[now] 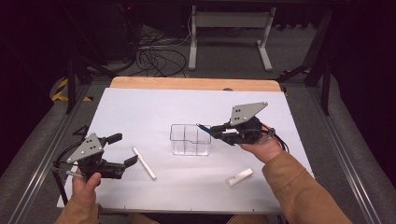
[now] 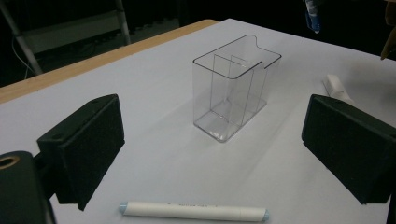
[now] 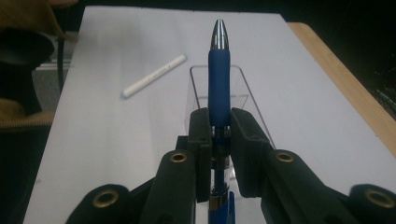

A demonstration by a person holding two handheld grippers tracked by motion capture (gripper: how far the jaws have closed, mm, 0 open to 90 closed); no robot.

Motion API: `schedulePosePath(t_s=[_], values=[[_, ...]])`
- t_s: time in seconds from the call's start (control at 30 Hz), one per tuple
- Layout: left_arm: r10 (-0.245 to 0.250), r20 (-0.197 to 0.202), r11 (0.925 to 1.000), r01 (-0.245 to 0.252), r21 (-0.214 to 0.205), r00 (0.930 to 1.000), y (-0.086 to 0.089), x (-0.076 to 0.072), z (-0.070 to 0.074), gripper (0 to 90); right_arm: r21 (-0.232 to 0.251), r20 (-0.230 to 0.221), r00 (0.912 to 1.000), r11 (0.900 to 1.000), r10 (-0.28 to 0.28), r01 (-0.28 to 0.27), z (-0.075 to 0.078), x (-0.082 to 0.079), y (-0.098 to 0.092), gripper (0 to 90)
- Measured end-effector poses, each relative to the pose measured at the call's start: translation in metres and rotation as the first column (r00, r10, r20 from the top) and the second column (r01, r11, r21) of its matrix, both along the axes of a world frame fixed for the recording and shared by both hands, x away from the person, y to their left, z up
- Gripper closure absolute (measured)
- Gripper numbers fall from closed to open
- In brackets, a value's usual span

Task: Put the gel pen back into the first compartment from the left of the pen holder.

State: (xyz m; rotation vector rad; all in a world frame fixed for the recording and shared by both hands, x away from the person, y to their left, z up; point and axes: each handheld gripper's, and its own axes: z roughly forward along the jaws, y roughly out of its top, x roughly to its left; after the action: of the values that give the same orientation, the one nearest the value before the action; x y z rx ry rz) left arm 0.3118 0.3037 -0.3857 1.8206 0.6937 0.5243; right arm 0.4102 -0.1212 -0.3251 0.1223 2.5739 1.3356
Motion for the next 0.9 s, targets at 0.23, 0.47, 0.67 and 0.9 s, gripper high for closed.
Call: schedulePosePath(t_s=[0.23, 0.47, 0.67, 0.9], values=[[0.001, 0.003, 1.0, -0.001, 0.002, 1.0, 0.001, 0.0, 0.0, 6.7, 0.115, -0.015, 0.9999, 0.9933, -0.008, 0.01, 0.001, 0.004, 0.012, 79.5], [0.002, 0.004, 1.0, -0.002, 0.001, 1.0, 0.001, 0.0, 0.0, 6.7, 0.234, -0.042, 0.999, 0.9718, -0.017, 0.026, 0.002, 0.008, 0.021, 79.4], [0.002, 0.004, 1.0, -0.002, 0.002, 1.0, 0.001, 0.0, 0.0, 6.7, 0.297, -0.04, 0.9985, 0.9537, -0.037, 0.047, 0.002, 0.009, 0.031, 79.4], [0.002, 0.004, 1.0, -0.002, 0.001, 1.0, 0.002, -0.001, 0.0, 6.7, 0.393, -0.082, 0.9936, 0.9138, -0.077, 0.103, -0.002, 0.012, 0.041, 79.1]])
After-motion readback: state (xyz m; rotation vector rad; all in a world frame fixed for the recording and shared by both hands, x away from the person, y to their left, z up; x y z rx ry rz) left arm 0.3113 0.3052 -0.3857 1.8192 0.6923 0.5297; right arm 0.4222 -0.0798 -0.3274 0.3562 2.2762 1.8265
